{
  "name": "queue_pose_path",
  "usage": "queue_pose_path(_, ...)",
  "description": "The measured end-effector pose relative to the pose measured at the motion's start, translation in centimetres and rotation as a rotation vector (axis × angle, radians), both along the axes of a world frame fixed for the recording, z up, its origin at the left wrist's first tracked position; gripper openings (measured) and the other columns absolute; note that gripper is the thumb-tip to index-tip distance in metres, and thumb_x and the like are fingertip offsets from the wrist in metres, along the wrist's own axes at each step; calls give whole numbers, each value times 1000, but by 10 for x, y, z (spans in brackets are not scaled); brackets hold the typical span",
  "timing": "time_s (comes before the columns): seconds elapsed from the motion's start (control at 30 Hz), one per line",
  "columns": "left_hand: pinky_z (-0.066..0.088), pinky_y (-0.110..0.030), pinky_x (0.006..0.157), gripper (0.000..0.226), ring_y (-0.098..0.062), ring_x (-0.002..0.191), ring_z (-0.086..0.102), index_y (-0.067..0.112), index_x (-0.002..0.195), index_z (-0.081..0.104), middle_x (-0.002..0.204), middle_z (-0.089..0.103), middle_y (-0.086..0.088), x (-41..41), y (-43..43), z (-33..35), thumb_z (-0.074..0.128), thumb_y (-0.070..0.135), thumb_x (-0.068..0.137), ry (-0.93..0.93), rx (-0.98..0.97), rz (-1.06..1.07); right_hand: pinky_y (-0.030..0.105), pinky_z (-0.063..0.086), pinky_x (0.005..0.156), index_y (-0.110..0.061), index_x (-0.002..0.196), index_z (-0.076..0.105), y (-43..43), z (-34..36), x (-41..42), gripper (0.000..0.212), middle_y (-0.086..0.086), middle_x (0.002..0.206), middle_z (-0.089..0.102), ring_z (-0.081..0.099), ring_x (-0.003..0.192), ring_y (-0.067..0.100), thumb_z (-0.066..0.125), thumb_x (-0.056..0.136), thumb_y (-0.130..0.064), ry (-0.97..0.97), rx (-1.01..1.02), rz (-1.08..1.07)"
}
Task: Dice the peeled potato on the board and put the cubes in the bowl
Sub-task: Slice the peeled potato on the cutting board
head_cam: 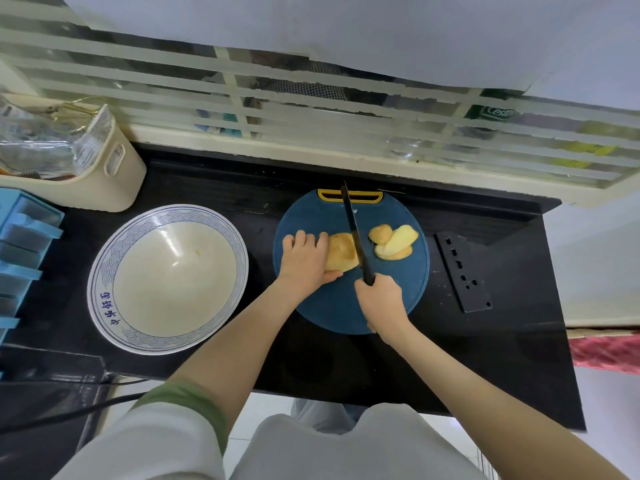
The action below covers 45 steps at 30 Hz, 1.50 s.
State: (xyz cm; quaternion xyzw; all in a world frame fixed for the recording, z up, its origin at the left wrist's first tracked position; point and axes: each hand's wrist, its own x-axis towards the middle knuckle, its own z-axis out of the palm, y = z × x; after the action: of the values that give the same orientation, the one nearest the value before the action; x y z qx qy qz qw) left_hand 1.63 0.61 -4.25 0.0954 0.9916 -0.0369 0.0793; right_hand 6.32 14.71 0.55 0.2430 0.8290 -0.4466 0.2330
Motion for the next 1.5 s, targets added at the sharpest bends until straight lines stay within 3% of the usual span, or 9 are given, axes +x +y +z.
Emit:
queue_pose_path(0.27, 29, -40, 92, 82, -28, 113, 44, 12, 136, 36, 121, 55, -9, -4, -1, 0, 50, 71, 80, -13, 18, -10, 32, 39, 51, -11, 72, 42, -2, 2, 1, 23, 4, 67, 42, 41, 56, 17, 45, 94, -15, -53, 1, 13)
queue_pose_path(0.57, 29, -40, 91, 79, -27, 113, 44, 12, 132, 40, 121, 55, -8, -8, -3, -3, 50, 71, 80, -7, 17, -47, 28, 36, 46, -11, 71, 39, 3, -3, -1, 25, 5, 69, 43, 42, 54, 18, 45, 95, -14, -76, 54, 92)
queue_pose_path(0.73, 29, -39, 90, 80, -26, 110, 44, 12, 131, 42, 119, 55, -6, -4, -1, -6, 53, 71, 78, 5, 46, -41, 30, 39, 52, -10, 70, 37, 5, -16, -2, 27, 5, 67, 39, 42, 57, 18, 44, 96, -10, -138, 64, 121)
queue_pose_path(0.97, 35, -37, 75, 82, -24, 86, 54, 13, 109, 61, 91, 64, -4, 0, 2, -8, 67, 76, 57, 54, -15, -6, 28, 38, 51, -12, 68, 36, 10, -31, -9, 29, 4, 69, 42, 42, 58, 16, 44, 96, -13, -185, 67, 114)
queue_pose_path(1.07, 35, -39, 81, 83, -26, 97, 52, 12, 121, 54, 104, 62, -6, 0, 3, -7, 60, 74, 68, 29, -3, -7, 28, 38, 48, -8, 73, 38, 11, -37, -10, 25, 6, 73, 44, 49, 65, 21, 47, 96, -14, -196, 48, 79)
queue_pose_path(1.17, 29, -39, 89, 81, -26, 109, 44, 12, 130, 42, 118, 55, -6, -3, 2, -4, 53, 73, 76, -7, 23, 6, 28, 38, 52, -6, 80, 42, 12, -35, -11, 19, 4, 73, 41, 44, 62, 19, 47, 96, -16, -193, 1, 52)
queue_pose_path(1.3, 28, -40, 92, 80, -26, 113, 41, 13, 131, 39, 122, 53, -6, -5, 0, 0, 51, 72, 78, -40, 35, 3, 29, 32, 49, -13, 69, 38, 18, -26, -11, 25, 3, 66, 38, 35, 54, 16, 45, 93, -13, -142, -46, 5)
queue_pose_path(1.5, 29, -39, 93, 78, -26, 114, 42, 13, 130, 39, 122, 54, -6, -3, 2, 5, 49, 71, 80, -46, 2, -6, 26, 27, 45, -14, 68, 36, 28, -9, -15, 24, 2, 65, 37, 32, 52, 15, 44, 91, -12, -82, -78, -60)
